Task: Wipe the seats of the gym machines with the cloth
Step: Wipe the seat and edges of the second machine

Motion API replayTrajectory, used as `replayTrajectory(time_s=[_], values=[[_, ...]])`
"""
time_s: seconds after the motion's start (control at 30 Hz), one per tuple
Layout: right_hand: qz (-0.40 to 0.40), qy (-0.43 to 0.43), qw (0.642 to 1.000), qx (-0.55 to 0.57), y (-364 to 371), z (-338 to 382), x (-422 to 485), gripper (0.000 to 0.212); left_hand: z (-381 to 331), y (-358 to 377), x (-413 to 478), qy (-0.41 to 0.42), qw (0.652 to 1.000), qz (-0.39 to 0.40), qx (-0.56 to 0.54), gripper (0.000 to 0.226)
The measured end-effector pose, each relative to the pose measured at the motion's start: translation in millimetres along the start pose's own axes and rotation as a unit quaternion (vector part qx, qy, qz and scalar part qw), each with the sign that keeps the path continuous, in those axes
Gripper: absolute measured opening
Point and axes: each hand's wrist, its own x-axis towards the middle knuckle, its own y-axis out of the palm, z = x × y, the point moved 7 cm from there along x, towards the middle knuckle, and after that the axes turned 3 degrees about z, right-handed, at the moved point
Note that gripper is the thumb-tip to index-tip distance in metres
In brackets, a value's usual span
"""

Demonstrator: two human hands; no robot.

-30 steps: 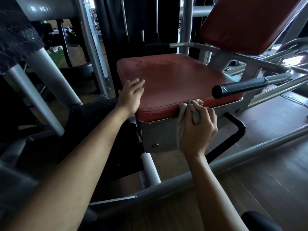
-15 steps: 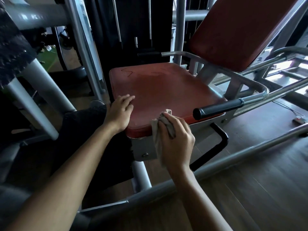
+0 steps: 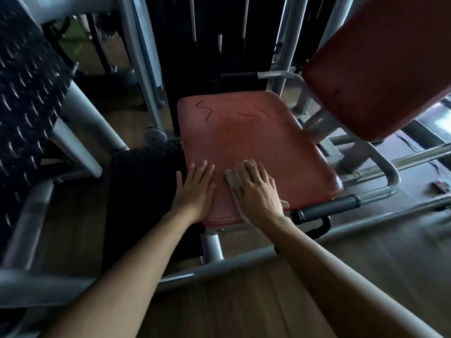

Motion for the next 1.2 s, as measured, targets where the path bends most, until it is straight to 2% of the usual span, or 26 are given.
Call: replayTrajectory(time_s=[0.07,0.13,0.23,0.37,0.47,0.57,0.67,0.8,0.87,0.97,1.1,1.2], values=[[0.021,-0.031,0.999,-0.018,-11.6,-2.3,1.0,0.046,-8.0,-6.9,-0.3,-0.010,0.999,-0.003,0.041,0.057],[0.076,-0.025,0.997,-0.023,-20.6,-15.4,11.6,0.046,-16.3,-15.1,2.6,-0.020,0.998,-0.006,0.064,0.057],[0.128,-0.002,0.992,0.016,-31.6,-51.7,26.8,0.036,-27.0,-23.6,8.8,-0.050,0.998,-0.026,0.023,0.053],[0.140,0.032,0.989,0.021,-56.3,-126.3,40.2,0.034,-64.5,-15.5,27.6,-0.038,0.996,-0.072,-0.019,0.045],[0.130,0.048,0.990,0.040,-68.6,-186.4,40.2,0.039,-110.6,3.0,57.7,-0.002,0.997,-0.061,-0.041,0.045],[0.085,0.064,0.989,0.107,-78.2,-228.6,40.8,0.037,-140.5,23.4,83.3,0.013,0.999,-0.039,-0.035,0.049],[0.062,0.115,0.973,0.190,-76.4,-258.6,51.1,0.036,-143.2,30.2,89.5,-0.010,0.997,-0.074,-0.020,0.048],[0.078,0.119,0.966,0.218,-66.5,-270.7,56.7,0.043,-141.5,29.1,89.4,-0.029,0.995,-0.092,0.006,0.052],[0.079,0.156,0.953,0.246,-62.7,-274.6,54.6,0.053,-142.9,27.6,88.8,-0.034,0.995,-0.098,0.008,0.052],[0.116,0.209,0.931,0.275,-55.3,-283.3,49.5,0.049,-144.4,27.1,86.1,-0.035,0.994,-0.108,0.006,0.050],[0.192,0.207,0.917,0.283,-57.5,-286.7,32.9,0.060,-143.5,28.3,88.1,-0.037,0.993,-0.107,0.009,0.049],[0.221,0.183,0.926,0.243,-57.9,-284.4,25.6,0.067,-143.9,28.8,87.5,-0.043,0.993,-0.113,0.009,0.049]])
